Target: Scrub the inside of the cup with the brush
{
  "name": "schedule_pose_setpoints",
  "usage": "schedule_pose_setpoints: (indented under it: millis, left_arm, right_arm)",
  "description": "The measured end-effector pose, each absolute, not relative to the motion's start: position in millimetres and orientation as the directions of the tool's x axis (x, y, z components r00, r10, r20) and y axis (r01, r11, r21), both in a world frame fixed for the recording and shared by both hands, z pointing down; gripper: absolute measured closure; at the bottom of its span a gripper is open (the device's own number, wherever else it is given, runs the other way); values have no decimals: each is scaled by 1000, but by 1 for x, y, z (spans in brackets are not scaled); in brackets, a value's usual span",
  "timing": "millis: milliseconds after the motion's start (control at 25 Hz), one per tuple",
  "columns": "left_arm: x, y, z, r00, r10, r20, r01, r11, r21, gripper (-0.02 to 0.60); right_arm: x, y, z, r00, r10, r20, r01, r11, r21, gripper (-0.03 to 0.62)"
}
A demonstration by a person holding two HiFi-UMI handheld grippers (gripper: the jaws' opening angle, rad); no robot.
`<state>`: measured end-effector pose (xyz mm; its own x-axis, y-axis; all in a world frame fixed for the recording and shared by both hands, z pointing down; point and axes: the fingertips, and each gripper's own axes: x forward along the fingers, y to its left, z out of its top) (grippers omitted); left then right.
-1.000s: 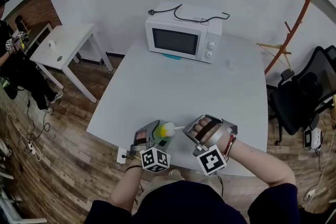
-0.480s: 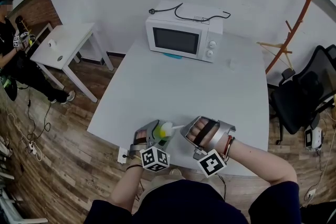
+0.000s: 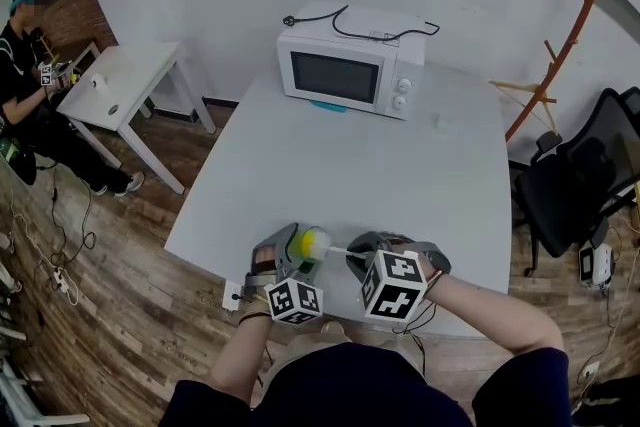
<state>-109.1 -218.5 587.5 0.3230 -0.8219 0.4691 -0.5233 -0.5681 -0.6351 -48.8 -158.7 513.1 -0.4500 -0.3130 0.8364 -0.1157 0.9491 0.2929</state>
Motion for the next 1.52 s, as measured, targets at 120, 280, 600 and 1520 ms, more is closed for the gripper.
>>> schedule_pose_setpoints:
  millis: [120, 280, 600, 1520]
  left_arm:
    - [-109, -220, 586, 316, -831, 458, -522, -556, -647, 205]
    - [-108, -220, 583, 306, -841, 446, -525, -540, -658, 204]
    - [-103, -218, 580, 304, -852, 426, -518, -523, -677, 204]
    - [-114, -237, 628, 358, -785, 505, -828, -517, -216, 204]
  right_arm:
    - [-48, -157, 509, -488, -230, 842, -263, 959, 109, 545]
    - [-40, -157, 514, -548, -126, 827, -485, 853, -192, 545]
    - [-40, -150, 509, -712, 3, 702, -631, 436, -642, 545]
    - [3, -132, 500, -768, -170, 618, -619, 449, -645, 545]
